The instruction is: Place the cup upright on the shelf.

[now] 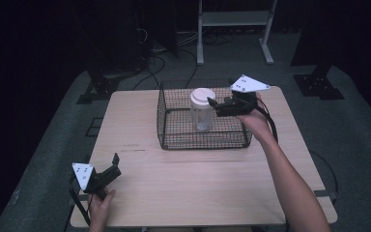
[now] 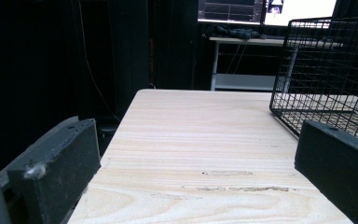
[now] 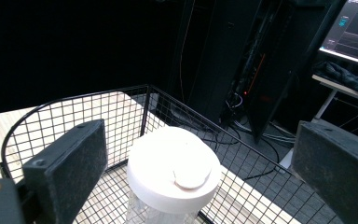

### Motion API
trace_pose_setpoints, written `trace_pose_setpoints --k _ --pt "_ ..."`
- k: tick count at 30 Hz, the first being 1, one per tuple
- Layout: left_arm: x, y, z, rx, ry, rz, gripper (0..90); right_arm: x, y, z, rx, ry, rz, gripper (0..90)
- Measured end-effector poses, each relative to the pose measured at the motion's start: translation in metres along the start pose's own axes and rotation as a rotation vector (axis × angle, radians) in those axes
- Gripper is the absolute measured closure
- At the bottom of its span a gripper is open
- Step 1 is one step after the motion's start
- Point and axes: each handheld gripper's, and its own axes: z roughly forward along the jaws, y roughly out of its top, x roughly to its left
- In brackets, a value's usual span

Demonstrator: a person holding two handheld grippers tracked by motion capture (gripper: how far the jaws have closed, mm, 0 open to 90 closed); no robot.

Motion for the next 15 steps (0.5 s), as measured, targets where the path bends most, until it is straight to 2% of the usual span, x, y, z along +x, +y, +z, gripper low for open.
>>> trace_pose_setpoints --k 6,15 --pt "0.0 0.0 0.0 -0.001 -0.001 0.0 0.0 0.001 0.001 -0.006 -0.009 0.006 -0.002 3.0" --pt "0.0 0.0 0.0 -0.001 -0.001 0.001 0.0 -0.002 -0.009 -0.015 0.005 -0.006 0.002 3.0"
